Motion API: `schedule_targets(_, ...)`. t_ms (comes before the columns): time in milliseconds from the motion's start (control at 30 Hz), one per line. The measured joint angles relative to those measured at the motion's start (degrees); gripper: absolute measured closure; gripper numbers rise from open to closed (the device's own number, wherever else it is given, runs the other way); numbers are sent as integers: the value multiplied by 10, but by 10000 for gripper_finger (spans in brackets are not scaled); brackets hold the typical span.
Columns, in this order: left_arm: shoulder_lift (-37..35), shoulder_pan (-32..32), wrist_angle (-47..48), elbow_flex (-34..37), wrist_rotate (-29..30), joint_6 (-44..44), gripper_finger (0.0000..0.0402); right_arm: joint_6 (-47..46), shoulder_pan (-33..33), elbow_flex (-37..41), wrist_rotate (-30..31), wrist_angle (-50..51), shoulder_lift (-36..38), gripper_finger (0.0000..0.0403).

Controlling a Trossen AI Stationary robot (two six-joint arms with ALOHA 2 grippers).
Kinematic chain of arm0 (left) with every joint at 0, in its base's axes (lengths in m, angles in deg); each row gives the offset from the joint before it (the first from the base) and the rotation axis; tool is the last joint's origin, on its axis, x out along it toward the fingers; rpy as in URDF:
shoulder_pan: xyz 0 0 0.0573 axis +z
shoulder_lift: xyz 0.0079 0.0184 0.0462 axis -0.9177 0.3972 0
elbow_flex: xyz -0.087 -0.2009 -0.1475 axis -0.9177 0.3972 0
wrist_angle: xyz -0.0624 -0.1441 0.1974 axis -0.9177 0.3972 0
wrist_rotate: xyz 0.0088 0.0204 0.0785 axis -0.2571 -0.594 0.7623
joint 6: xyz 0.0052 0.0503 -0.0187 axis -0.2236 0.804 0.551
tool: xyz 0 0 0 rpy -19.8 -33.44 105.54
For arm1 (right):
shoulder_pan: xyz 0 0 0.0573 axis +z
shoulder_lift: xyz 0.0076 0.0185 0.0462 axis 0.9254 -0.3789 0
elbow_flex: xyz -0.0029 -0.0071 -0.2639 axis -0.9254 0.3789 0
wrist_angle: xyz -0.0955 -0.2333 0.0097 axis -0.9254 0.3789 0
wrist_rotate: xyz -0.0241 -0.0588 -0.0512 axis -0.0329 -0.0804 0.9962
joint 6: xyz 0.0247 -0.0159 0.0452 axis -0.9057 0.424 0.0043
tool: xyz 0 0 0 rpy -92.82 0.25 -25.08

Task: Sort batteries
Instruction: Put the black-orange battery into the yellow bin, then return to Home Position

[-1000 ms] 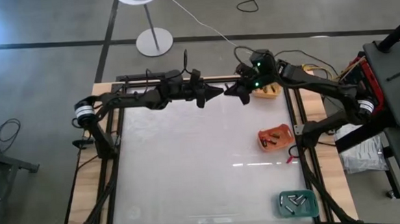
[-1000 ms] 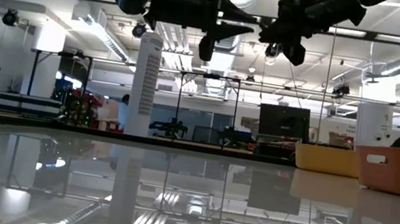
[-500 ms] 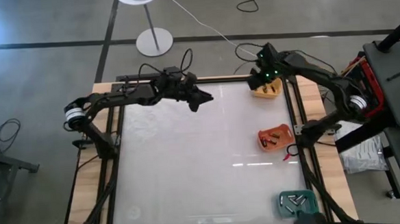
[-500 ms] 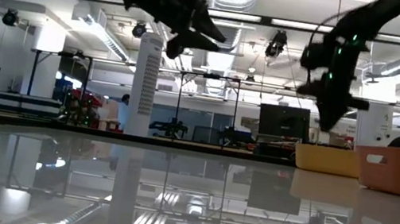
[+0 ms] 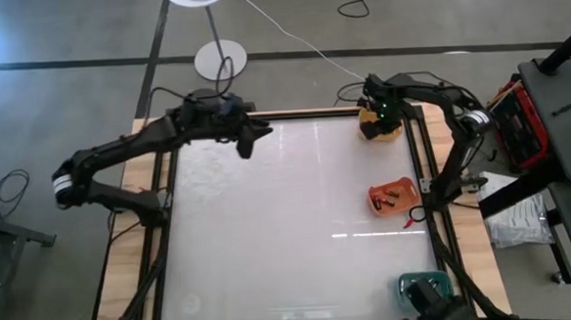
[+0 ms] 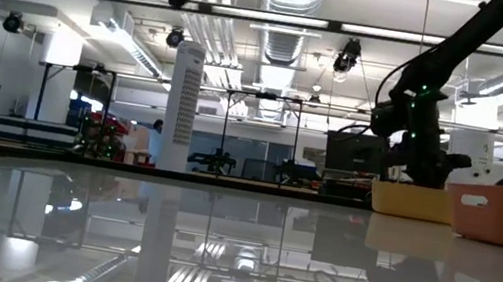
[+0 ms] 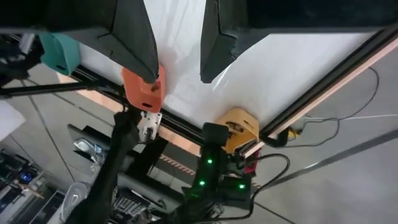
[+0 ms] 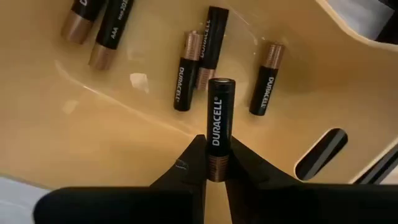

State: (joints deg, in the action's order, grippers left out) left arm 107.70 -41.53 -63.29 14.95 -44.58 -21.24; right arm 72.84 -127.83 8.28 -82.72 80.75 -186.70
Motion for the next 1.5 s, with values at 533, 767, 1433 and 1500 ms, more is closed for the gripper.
schedule_targets(533, -145, -45, 79, 0, 75, 18, 301, -6, -8, -11, 26, -41, -74, 327)
schedule_targets(767, -195, -47, 165, 11, 75, 24, 301, -27, -4, -15, 62, -48, 2, 228)
schedule_targets(1433, -393, -71, 50, 309, 19, -7, 301, -159, 542, 147, 60, -421, 419, 199)
schedule_targets(1500, -398, -71, 53, 336, 18, -4, 301, -181, 587, 149, 63, -395, 433, 210)
